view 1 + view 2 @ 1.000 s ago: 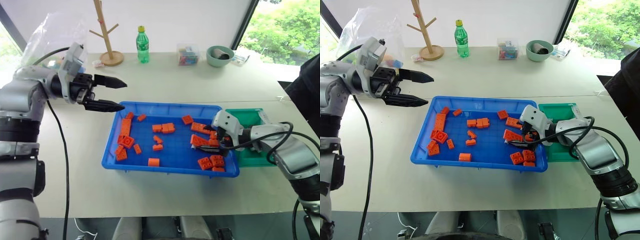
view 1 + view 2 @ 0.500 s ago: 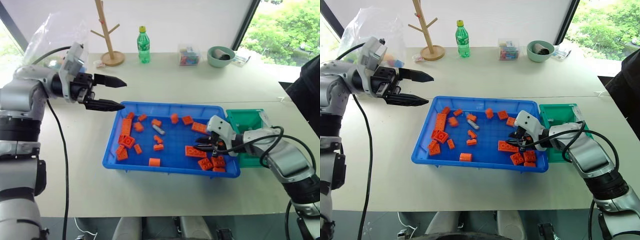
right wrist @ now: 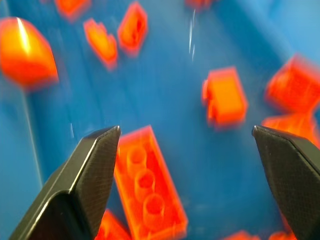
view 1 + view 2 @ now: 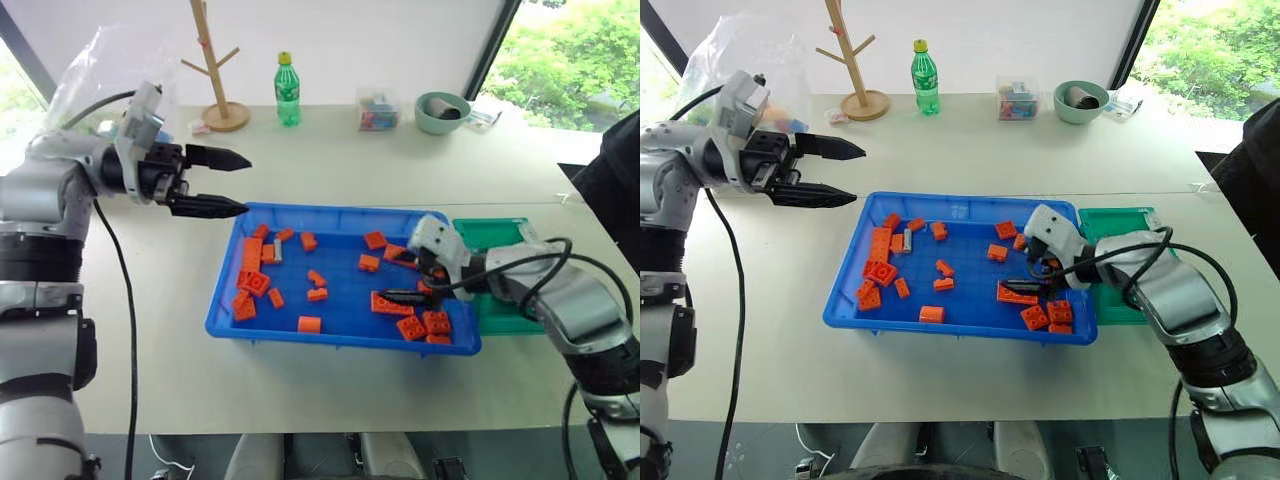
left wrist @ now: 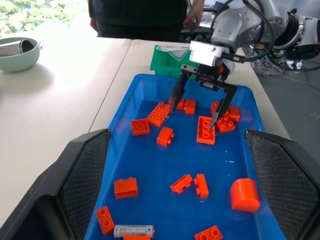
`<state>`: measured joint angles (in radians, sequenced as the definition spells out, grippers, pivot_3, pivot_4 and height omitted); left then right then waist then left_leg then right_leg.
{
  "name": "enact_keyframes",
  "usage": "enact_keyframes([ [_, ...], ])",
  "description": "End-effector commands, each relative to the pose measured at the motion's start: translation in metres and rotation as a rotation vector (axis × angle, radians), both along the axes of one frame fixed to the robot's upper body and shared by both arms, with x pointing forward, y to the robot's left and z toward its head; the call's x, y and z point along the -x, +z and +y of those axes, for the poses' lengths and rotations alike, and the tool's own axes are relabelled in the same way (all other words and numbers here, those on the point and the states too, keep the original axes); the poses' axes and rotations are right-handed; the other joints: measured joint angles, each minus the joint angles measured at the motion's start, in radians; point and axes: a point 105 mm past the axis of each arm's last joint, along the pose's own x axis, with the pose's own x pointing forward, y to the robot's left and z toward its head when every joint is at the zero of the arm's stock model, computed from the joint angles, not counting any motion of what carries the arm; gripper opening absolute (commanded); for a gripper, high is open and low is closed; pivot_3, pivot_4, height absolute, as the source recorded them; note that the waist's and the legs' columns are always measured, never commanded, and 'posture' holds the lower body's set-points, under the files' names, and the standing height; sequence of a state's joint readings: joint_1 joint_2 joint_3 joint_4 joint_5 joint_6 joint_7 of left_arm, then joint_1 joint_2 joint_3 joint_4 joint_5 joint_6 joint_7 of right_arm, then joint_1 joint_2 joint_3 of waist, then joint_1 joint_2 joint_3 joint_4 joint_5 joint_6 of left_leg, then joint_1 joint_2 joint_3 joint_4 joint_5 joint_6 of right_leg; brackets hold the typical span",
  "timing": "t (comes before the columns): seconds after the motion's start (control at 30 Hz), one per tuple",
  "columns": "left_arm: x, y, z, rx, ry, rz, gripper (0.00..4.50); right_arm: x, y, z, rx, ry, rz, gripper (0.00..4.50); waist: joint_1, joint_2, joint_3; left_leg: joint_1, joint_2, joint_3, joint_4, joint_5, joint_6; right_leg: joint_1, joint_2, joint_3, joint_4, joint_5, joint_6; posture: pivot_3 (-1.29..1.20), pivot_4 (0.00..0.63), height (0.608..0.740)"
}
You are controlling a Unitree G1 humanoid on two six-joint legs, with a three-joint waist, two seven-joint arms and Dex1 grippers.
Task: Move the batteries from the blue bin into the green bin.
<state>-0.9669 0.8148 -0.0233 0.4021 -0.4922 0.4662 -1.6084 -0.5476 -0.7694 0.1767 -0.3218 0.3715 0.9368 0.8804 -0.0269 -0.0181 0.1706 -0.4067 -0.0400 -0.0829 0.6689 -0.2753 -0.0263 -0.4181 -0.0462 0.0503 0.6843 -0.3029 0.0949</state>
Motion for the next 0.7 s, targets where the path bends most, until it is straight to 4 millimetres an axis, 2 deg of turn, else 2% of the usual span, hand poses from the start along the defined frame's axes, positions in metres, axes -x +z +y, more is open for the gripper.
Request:
enact_keyframes([
  [0.03,0.002,0.015,0.002,0.005,0.001,-0.06,4.5,-0.006,0.017,0.007,-0.029,-0.03,-0.038,4.44,0.004,0.0,0.0,0.0,0.0,0.0,0.0,0.0,0.0,0.0,0.0,0.0,0.0,0.0,0.0,0.0,0.15,0.736],
  [0.17,0.002,0.012,0.005,-0.019,0.011,-0.058,4.5,-0.014,0.02,0.014,-0.023,-0.06,-0.061,4.44,0.008,0.0,0.0,-0.002,0.0,0.0,0.0,0.0,0.0,-0.002,-0.001,0.0,0.0,0.0,0.0,0.0,0.15,0.736],
  [0.37,0.001,0.009,0.009,-0.044,0.029,-0.056,4.5,-0.014,0.021,0.027,-0.037,-0.037,-0.069,4.44,0.008,0.0,0.0,-0.002,-0.001,0.0,0.0,0.0,0.0,-0.002,-0.001,0.0,0.0,0.0,0.0,0.0,0.15,0.736],
  [0.47,-0.002,0.002,0.015,-0.07,0.05,-0.054,4.5,-0.017,0.019,0.043,-0.044,-0.021,-0.067,4.44,-0.003,0.0,0.0,-0.002,0.0,0.001,0.0,0.0,0.0,-0.003,0.0,0.0,0.0,0.0,0.0,0.0,0.15,0.736],
  [0.7,-0.011,-0.008,0.036,-0.098,0.138,-0.033,4.5,-0.038,0.007,0.094,-0.041,-0.036,-0.066,4.44,-0.02,0.0,0.0,-0.002,0.0,0.001,-0.001,0.001,-0.002,-0.006,0.0,0.001,0.003,0.0,0.0,0.0,0.15,0.736],
])
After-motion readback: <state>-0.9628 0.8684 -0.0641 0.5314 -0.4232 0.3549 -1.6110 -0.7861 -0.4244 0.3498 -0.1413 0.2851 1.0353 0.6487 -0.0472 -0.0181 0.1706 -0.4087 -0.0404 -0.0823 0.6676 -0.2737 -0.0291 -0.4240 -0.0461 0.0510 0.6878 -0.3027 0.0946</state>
